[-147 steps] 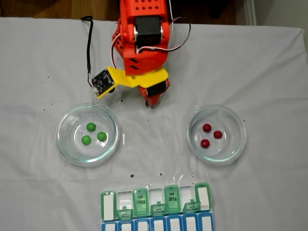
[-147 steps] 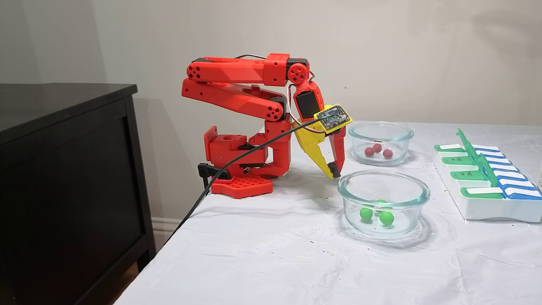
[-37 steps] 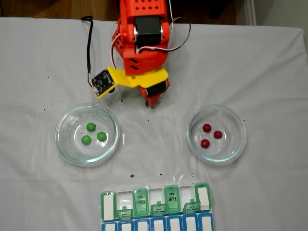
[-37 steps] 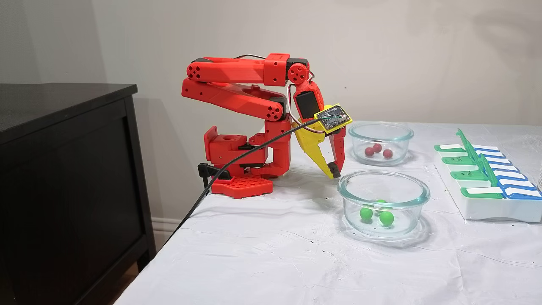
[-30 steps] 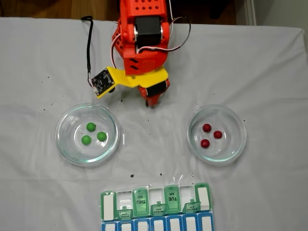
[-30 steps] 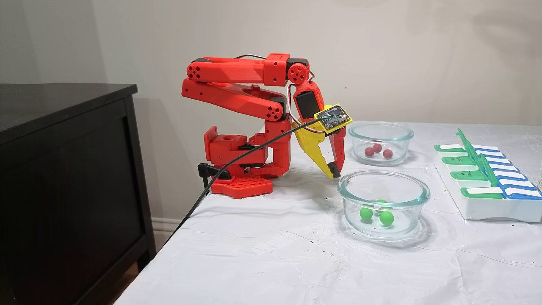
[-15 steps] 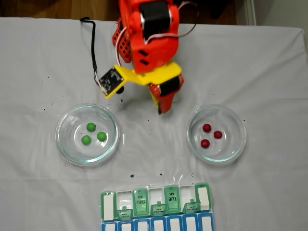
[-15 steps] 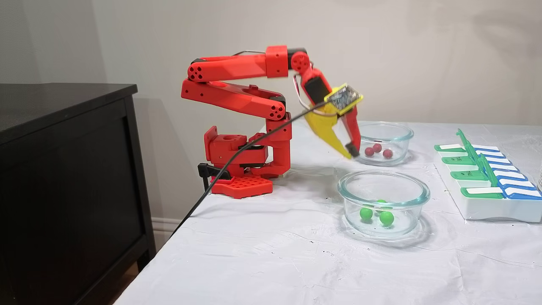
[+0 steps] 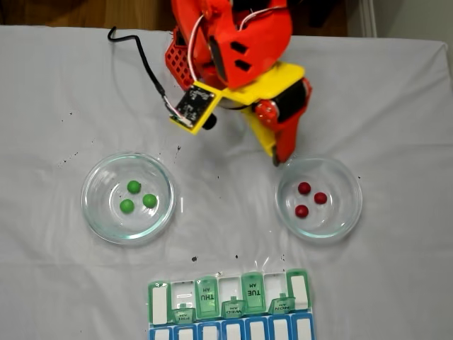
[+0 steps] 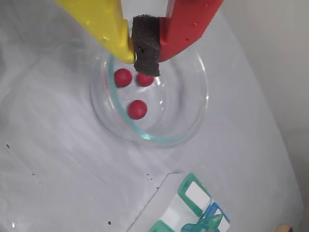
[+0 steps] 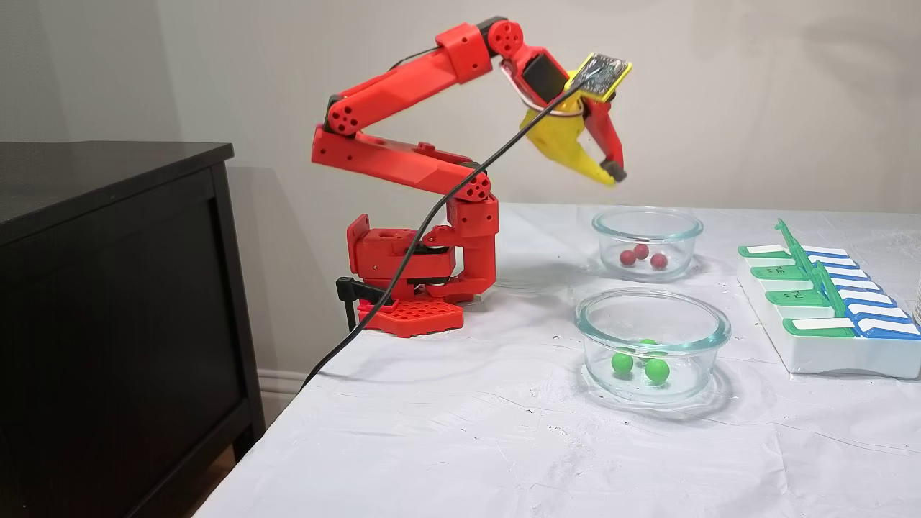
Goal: Sort medicines into box.
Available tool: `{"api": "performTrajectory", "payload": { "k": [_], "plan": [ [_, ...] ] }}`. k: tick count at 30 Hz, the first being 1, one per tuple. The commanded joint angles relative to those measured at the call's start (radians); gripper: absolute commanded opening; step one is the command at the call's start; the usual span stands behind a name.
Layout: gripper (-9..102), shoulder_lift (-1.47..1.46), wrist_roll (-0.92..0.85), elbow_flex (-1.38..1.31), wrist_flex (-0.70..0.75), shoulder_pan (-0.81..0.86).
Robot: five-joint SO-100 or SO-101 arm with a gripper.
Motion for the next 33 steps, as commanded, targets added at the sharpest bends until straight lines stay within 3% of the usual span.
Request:
{"api": "performTrajectory", "payload": {
  "k": [1,12,18,25,33],
  "plan": [
    [1,-0.089,0.025,-0.181,-0.029,-0.058],
    [0,-0.267,0.094,-0.353,-0.046,-0.183],
    [3,-0.63,0.133,-0.561,-0.1,-0.196],
    [5,-0.92,0.149,-0.79,0.037,-0.245],
    [7,-0.988,0.175,-0.808,0.066,-0.276]
  ]
}}
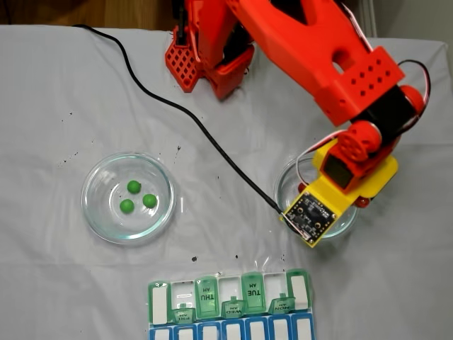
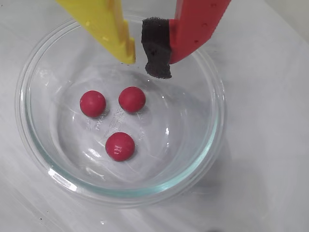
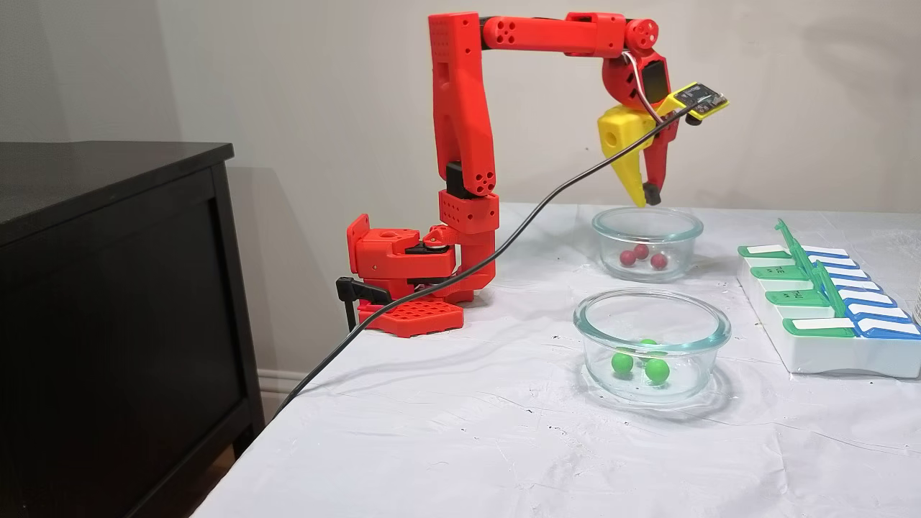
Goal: Sort medicines into box.
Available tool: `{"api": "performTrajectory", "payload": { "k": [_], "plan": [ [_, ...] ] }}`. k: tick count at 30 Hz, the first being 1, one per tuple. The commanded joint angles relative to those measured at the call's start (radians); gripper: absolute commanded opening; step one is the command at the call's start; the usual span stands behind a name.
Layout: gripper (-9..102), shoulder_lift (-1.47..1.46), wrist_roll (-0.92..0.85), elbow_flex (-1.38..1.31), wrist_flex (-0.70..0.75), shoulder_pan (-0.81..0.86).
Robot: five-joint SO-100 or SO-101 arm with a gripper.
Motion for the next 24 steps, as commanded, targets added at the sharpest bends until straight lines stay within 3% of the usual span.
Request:
{"api": "performTrajectory", "payload": {
  "k": [1,24],
  "plan": [
    [7,0.021,0.012,-0.091,0.017,-0.046],
    [14,-0.16,0.071,-0.074,-0.137,0.02]
  ]
}}
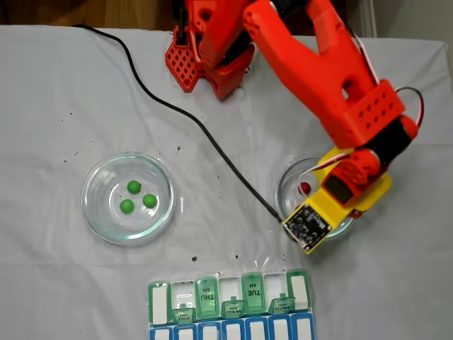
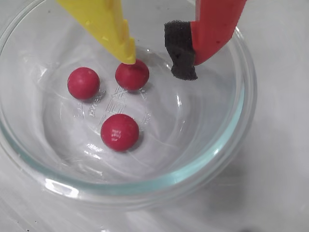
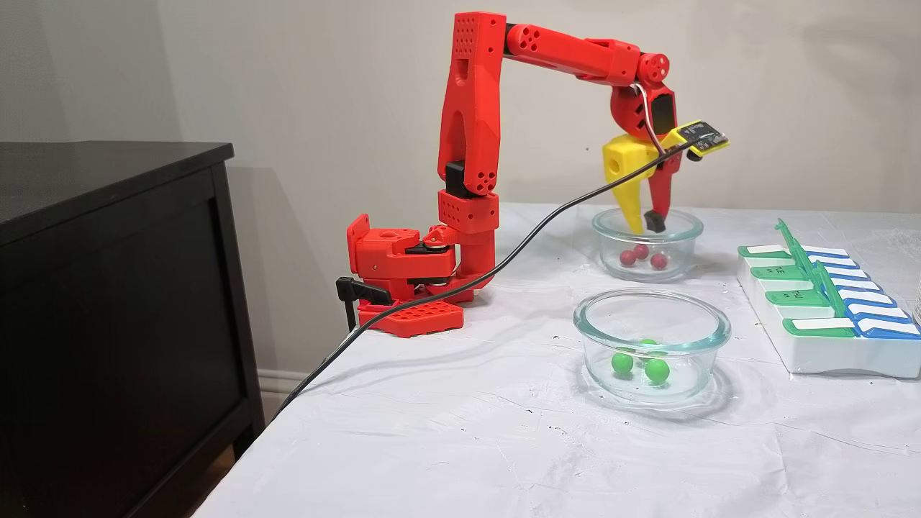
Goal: Sort medicines into box.
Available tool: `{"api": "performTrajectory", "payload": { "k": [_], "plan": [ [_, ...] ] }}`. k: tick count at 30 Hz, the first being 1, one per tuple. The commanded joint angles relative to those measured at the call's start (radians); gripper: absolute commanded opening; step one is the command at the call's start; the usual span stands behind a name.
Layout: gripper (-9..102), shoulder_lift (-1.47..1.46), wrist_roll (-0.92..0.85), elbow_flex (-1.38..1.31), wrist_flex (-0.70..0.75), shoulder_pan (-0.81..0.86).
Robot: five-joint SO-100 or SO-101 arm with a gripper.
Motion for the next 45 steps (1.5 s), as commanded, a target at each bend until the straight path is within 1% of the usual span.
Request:
{"api": "performTrajectory", "payload": {
  "k": [1,14,23,27,32,38,45],
  "plan": [
    [14,0.018,0.002,-0.075,-0.014,0.005],
    [14,0.006,-0.008,-0.077,0.031,-0.012],
    [17,0.034,-0.041,-0.153,0.153,-0.015],
    [17,0.034,-0.044,-0.16,0.184,-0.029],
    [16,0.006,-0.049,-0.164,0.215,-0.064],
    [20,-0.054,-0.043,-0.221,0.282,-0.095],
    [21,-0.152,-0.021,-0.275,0.278,-0.081]
  ]
}}
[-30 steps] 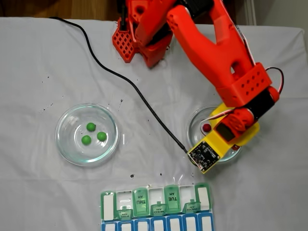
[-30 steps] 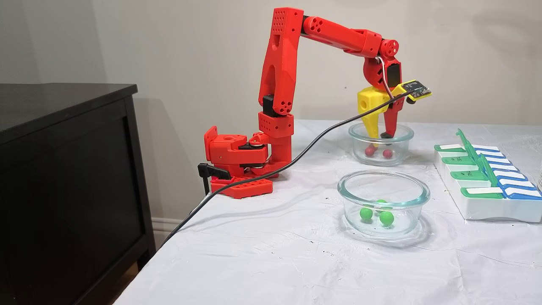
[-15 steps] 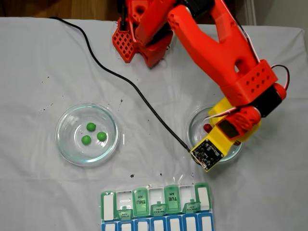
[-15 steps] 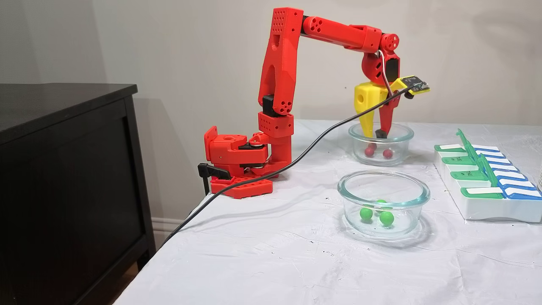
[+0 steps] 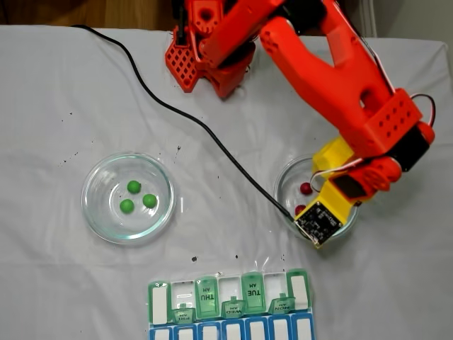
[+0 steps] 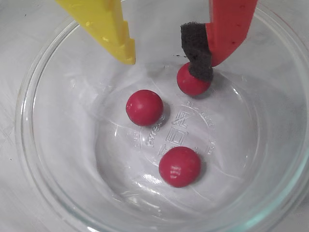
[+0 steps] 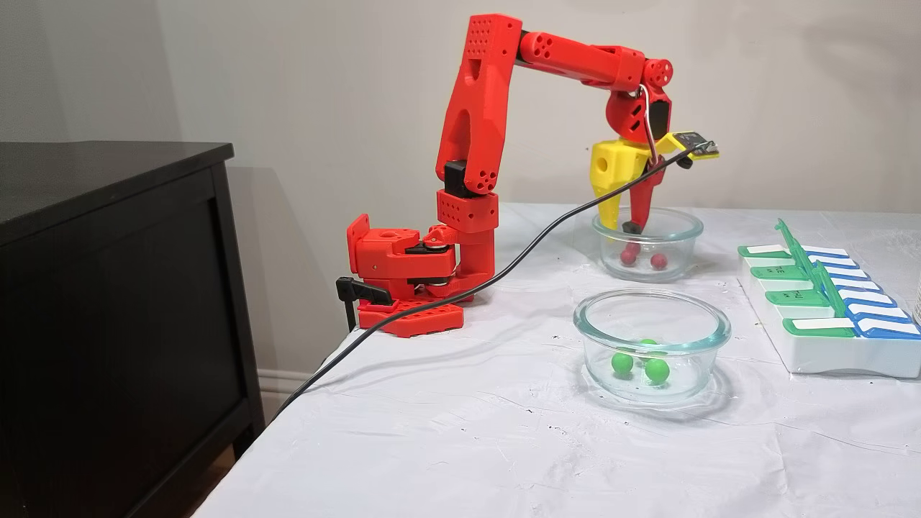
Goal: Sort medicines into box.
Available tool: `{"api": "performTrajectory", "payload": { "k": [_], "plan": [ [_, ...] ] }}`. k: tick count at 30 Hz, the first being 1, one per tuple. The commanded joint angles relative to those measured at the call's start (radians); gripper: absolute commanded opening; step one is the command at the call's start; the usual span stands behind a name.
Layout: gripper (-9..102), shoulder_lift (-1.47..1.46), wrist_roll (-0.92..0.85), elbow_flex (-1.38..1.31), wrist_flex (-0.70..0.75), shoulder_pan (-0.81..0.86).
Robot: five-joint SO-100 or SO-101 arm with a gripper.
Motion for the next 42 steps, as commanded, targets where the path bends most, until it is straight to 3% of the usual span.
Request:
{"api": "performTrajectory", "payload": {
  "k": [1,12,20,28,42],
  "plan": [
    [21,0.005,0.008,-0.094,-0.011,-0.003],
    [20,0.021,0.006,-0.051,-0.041,-0.008],
    [0,0.021,0.008,-0.037,-0.054,-0.011],
    [0,0.041,0.043,-0.054,-0.029,-0.002],
    [0,0.314,0.008,-0.374,0.118,0.249]
  ]
}}
